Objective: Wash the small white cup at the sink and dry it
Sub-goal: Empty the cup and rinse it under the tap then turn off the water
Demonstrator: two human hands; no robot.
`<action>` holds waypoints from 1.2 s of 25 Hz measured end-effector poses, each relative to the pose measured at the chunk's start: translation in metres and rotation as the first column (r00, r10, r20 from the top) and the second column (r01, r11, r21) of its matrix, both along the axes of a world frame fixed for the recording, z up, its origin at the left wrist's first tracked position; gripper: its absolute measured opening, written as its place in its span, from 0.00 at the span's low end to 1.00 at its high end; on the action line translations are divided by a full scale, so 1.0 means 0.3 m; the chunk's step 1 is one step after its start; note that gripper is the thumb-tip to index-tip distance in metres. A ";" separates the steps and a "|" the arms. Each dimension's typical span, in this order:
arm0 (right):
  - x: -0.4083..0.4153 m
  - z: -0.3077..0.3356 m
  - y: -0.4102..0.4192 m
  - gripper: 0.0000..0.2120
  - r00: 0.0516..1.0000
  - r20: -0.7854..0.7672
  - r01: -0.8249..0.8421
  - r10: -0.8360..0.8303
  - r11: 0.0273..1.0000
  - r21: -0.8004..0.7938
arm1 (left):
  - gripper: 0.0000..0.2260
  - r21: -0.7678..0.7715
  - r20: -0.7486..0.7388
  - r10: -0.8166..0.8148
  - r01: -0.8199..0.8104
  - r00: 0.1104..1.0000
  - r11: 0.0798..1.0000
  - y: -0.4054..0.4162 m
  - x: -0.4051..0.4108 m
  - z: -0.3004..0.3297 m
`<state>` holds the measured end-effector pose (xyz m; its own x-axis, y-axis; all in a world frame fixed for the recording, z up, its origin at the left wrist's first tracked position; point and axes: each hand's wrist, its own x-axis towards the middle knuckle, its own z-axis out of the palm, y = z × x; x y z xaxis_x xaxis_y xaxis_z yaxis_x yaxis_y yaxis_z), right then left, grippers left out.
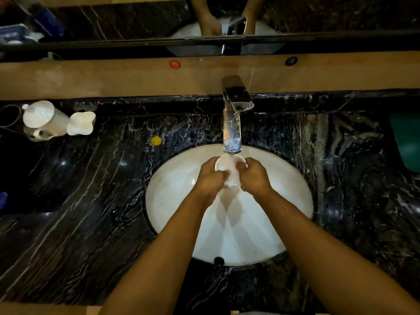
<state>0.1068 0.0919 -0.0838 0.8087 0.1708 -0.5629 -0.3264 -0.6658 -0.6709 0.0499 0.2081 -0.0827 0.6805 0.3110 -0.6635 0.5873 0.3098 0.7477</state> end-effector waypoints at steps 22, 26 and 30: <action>-0.103 0.022 0.048 0.11 0.977 -0.058 0.207 -0.206 0.839 0.503 | 0.06 -0.243 -0.047 0.373 -0.373 0.927 0.896 -0.057 0.068 -0.052; -0.117 -0.001 0.095 0.16 0.972 0.072 0.195 -0.225 0.936 0.294 | 0.13 -0.326 -0.103 0.267 -0.286 0.958 0.901 -0.045 0.065 -0.061; -0.035 0.028 0.109 0.16 0.854 -0.350 0.505 -0.384 0.773 0.383 | 0.13 -0.250 -0.126 0.079 -0.109 0.989 0.962 -0.038 0.051 -0.054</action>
